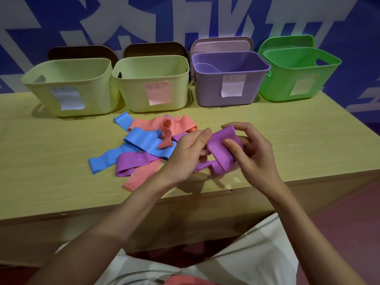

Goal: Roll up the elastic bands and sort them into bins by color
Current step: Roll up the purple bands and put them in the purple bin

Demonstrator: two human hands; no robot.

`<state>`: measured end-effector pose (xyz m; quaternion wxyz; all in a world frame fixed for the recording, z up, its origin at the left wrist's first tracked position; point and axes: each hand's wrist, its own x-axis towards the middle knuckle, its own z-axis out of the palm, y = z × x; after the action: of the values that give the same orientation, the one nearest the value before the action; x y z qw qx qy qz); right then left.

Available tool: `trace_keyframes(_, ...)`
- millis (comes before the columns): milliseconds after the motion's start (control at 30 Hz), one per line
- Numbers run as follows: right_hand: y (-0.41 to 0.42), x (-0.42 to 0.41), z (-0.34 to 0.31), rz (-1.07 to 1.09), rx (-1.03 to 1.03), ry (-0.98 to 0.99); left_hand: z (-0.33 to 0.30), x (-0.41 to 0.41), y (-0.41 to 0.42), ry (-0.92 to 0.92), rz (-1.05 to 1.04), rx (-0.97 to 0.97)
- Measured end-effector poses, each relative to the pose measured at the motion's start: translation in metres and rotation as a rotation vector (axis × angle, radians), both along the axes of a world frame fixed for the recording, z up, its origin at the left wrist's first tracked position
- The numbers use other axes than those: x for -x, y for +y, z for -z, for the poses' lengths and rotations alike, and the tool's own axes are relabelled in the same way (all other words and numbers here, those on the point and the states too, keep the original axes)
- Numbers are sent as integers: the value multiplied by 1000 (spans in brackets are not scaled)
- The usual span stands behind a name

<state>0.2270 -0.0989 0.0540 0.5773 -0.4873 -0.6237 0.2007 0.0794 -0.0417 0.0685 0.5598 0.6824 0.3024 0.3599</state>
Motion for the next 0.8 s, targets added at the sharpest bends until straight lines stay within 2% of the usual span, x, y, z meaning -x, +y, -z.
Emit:
trace_keyframes(267,1,0,-2,11,-31,-5,-6,1,0,-116,76,255)
trace_keyframes(333,1,1,-1,30,-30,-3,-6,2,2,-46,66,159)
trace_keyframes(600,4,6,-2,25,-6,37,5,6,1,263,-83,-471)
trace_keyframes(700,3,7,-4,-68,17,99,4,4,1,193,-119,-449)
trace_keyframes(800,2,7,-5,-129,20,131,3,1,0,80,-104,-289)
